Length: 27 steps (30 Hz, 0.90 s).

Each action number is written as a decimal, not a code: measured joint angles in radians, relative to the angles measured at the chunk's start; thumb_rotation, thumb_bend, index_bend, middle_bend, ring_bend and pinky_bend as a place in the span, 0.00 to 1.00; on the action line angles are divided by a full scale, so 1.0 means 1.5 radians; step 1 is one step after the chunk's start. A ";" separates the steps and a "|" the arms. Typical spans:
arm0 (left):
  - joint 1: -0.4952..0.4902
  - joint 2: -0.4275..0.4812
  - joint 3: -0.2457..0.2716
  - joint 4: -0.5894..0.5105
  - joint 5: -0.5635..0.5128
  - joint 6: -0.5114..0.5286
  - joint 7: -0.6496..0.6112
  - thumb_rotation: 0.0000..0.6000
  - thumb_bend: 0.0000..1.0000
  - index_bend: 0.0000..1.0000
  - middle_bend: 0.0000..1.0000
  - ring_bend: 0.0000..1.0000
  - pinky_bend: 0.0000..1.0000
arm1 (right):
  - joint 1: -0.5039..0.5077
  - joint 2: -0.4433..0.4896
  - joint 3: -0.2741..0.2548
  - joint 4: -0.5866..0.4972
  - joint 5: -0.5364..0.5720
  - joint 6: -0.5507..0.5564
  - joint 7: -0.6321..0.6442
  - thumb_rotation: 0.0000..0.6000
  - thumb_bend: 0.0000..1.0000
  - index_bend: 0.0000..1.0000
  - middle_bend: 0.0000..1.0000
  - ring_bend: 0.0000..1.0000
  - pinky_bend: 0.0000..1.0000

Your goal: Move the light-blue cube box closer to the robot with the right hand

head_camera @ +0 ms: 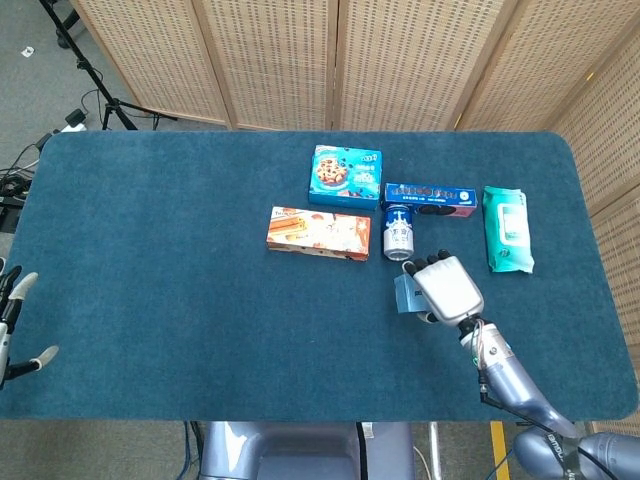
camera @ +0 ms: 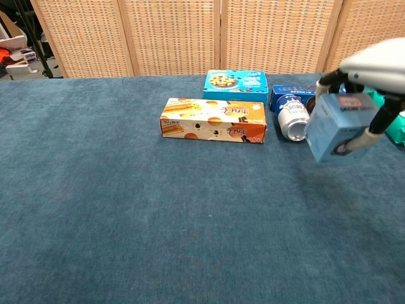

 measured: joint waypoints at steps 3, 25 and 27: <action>0.000 0.000 0.000 0.000 -0.002 -0.001 -0.001 1.00 0.00 0.00 0.00 0.00 0.00 | 0.002 -0.018 -0.001 -0.003 0.053 0.005 -0.037 1.00 0.78 0.43 0.58 0.53 0.37; 0.002 0.005 0.001 -0.009 -0.002 0.000 0.003 1.00 0.00 0.00 0.00 0.00 0.00 | 0.038 0.060 -0.013 -0.115 0.156 -0.066 -0.041 1.00 0.00 0.00 0.00 0.00 0.07; 0.003 0.006 0.002 -0.009 0.001 0.002 0.001 1.00 0.00 0.00 0.00 0.00 0.00 | 0.047 0.063 -0.015 -0.115 0.141 -0.080 -0.037 1.00 0.00 0.00 0.00 0.00 0.06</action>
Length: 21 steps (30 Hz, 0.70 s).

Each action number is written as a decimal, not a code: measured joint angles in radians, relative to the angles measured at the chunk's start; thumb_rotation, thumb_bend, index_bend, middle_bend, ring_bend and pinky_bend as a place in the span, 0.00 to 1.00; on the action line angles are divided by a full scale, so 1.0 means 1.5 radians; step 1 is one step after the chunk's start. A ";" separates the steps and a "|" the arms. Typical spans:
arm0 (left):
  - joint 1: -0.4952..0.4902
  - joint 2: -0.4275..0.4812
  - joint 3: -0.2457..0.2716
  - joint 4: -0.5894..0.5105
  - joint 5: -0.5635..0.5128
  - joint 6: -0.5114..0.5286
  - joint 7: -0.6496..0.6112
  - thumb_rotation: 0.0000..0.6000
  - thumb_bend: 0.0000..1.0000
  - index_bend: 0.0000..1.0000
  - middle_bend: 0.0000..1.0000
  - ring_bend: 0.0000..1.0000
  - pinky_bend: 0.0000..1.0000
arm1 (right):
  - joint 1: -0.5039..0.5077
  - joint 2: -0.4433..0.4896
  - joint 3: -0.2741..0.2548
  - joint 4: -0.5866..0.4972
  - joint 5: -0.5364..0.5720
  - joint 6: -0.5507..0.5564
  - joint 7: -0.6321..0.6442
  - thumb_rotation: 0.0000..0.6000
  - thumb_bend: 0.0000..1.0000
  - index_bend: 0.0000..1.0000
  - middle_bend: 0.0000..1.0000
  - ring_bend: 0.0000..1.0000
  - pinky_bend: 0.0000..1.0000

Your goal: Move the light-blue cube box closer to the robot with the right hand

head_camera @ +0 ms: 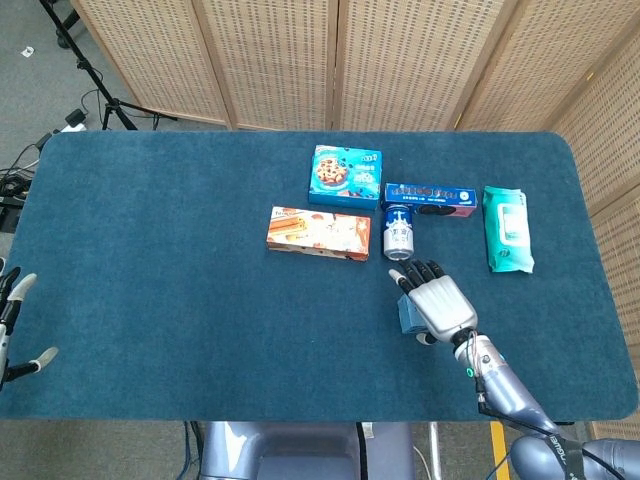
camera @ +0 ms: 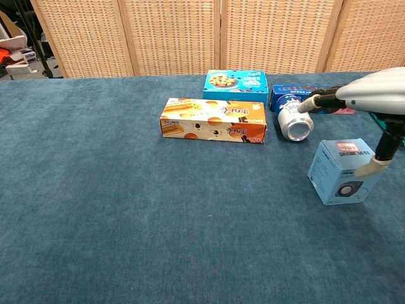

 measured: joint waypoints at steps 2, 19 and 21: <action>0.000 0.000 0.000 0.000 0.001 0.001 -0.001 1.00 0.00 0.00 0.00 0.00 0.00 | 0.006 -0.003 -0.003 0.006 -0.009 -0.008 0.003 1.00 0.00 0.00 0.00 0.00 0.06; 0.000 0.002 -0.004 0.002 -0.007 -0.003 -0.005 1.00 0.00 0.00 0.00 0.00 0.00 | 0.049 -0.048 -0.050 0.068 0.054 -0.009 -0.093 1.00 0.00 0.07 0.19 0.06 0.06; 0.000 0.001 -0.004 0.001 -0.008 -0.003 -0.003 1.00 0.00 0.00 0.00 0.00 0.00 | 0.053 -0.051 -0.053 0.073 0.055 -0.003 -0.099 1.00 0.00 0.15 0.25 0.12 0.07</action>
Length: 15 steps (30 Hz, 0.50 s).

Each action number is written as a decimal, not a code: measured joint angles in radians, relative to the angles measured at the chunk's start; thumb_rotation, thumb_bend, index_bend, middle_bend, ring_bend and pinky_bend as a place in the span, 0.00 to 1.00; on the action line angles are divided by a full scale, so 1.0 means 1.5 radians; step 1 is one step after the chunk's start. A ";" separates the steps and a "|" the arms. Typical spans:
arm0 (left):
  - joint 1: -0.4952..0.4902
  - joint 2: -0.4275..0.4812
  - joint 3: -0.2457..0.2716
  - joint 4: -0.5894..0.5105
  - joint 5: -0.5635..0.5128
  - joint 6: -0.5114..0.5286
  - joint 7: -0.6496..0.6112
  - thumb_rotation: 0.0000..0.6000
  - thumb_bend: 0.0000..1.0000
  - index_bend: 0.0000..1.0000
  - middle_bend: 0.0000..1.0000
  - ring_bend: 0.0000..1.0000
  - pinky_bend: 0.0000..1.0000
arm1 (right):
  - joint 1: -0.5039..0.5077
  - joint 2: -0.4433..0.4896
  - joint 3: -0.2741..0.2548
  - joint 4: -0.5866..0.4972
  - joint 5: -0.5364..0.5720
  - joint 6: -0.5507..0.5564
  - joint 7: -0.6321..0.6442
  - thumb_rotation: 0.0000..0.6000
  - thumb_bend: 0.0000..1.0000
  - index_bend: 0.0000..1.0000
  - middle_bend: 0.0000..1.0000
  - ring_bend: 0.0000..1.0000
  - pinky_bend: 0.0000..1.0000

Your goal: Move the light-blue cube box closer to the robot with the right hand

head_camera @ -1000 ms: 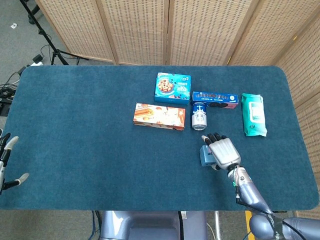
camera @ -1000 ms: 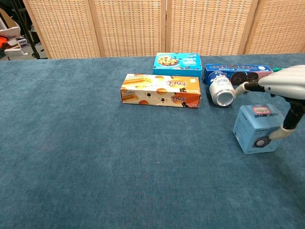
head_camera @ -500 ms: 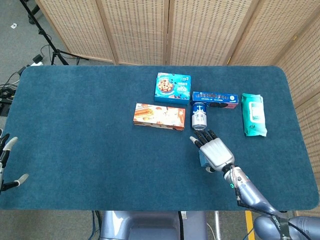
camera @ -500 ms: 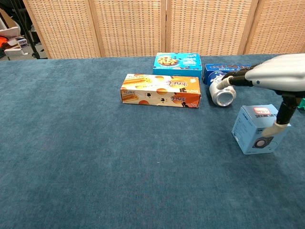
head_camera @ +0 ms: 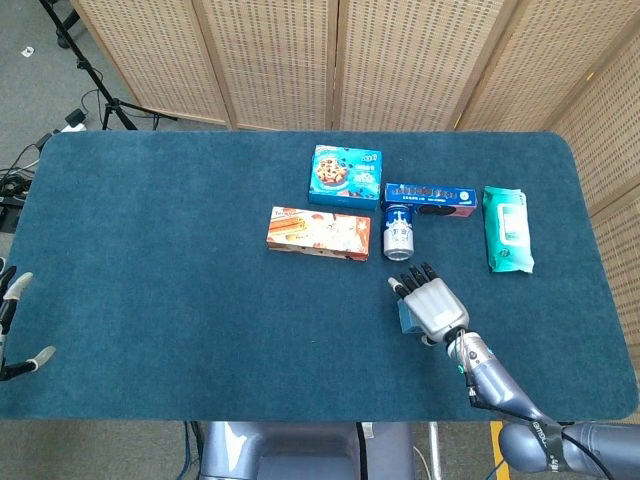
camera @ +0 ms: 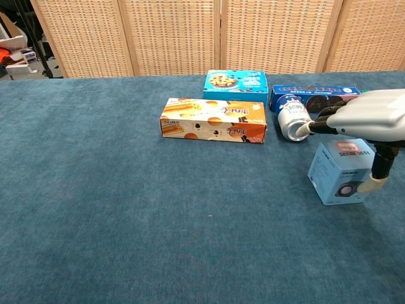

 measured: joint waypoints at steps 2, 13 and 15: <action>0.000 -0.001 0.000 0.000 -0.001 0.000 0.003 1.00 0.00 0.00 0.00 0.00 0.00 | 0.001 -0.005 -0.004 0.009 -0.009 0.008 -0.008 1.00 0.00 0.23 0.32 0.19 0.10; 0.003 -0.001 0.002 -0.005 0.004 0.005 0.008 1.00 0.00 0.00 0.00 0.00 0.00 | -0.017 -0.045 -0.021 0.080 -0.107 0.047 0.018 1.00 0.15 0.45 0.52 0.35 0.24; 0.003 -0.001 0.002 -0.005 0.006 0.006 0.008 1.00 0.00 0.00 0.00 0.00 0.00 | -0.024 -0.046 -0.020 0.087 -0.127 0.049 0.050 1.00 0.19 0.45 0.52 0.35 0.24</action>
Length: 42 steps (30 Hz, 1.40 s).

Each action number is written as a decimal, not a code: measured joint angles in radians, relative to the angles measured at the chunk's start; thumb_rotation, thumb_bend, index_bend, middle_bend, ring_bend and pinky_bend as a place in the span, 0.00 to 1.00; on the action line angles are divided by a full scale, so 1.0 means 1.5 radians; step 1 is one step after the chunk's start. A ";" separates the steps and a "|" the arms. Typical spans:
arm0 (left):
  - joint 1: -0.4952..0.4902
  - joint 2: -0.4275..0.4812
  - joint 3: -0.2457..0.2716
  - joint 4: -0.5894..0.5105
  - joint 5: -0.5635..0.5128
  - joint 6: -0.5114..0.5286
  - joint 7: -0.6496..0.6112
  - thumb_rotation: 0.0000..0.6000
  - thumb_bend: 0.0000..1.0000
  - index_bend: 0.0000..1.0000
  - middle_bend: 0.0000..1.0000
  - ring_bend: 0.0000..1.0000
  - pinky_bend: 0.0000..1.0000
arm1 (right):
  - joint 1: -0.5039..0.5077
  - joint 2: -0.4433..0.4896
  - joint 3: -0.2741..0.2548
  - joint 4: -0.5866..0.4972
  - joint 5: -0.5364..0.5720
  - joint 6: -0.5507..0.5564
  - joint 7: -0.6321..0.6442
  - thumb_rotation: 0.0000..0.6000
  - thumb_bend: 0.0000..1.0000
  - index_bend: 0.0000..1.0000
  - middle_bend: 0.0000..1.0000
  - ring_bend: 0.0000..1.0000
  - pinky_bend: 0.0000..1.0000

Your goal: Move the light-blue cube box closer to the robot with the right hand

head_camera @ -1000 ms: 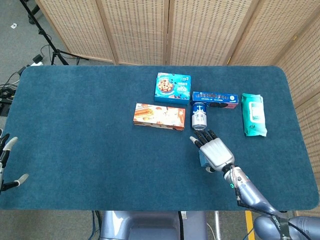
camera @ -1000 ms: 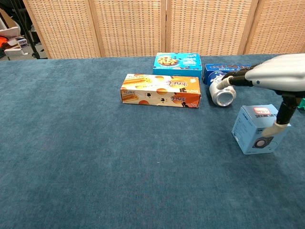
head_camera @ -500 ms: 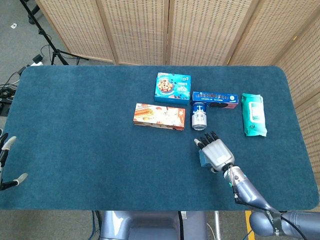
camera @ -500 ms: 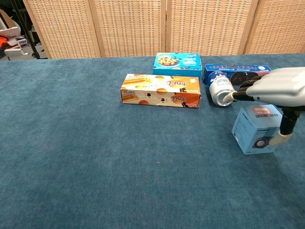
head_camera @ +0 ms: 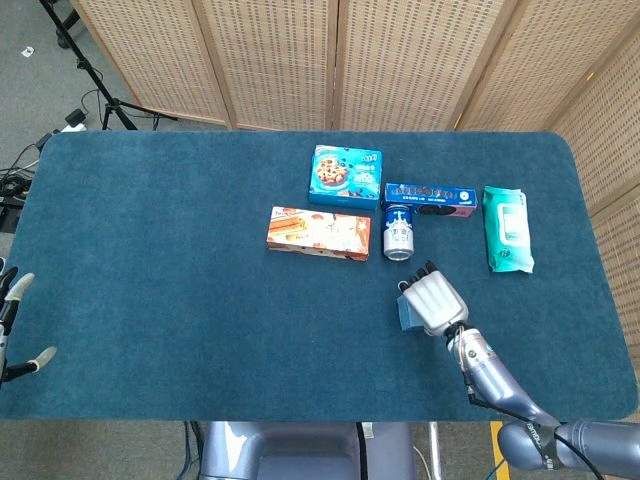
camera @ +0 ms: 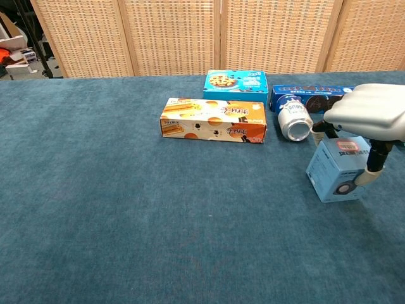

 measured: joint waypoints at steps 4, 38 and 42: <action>0.000 0.000 0.000 0.000 0.000 -0.001 -0.001 1.00 0.00 0.00 0.00 0.00 0.00 | -0.011 0.005 0.007 0.003 -0.026 0.003 0.061 1.00 0.27 0.45 0.52 0.35 0.26; 0.001 -0.006 0.006 -0.010 0.010 0.000 0.027 1.00 0.00 0.00 0.00 0.00 0.00 | -0.200 -0.187 -0.026 0.505 -0.395 0.131 1.039 1.00 0.40 0.00 0.00 0.00 0.14; 0.001 -0.008 0.007 -0.010 0.014 0.002 0.029 1.00 0.00 0.00 0.00 0.00 0.00 | -0.208 -0.155 -0.034 0.483 -0.409 0.146 1.026 1.00 0.33 0.00 0.00 0.00 0.10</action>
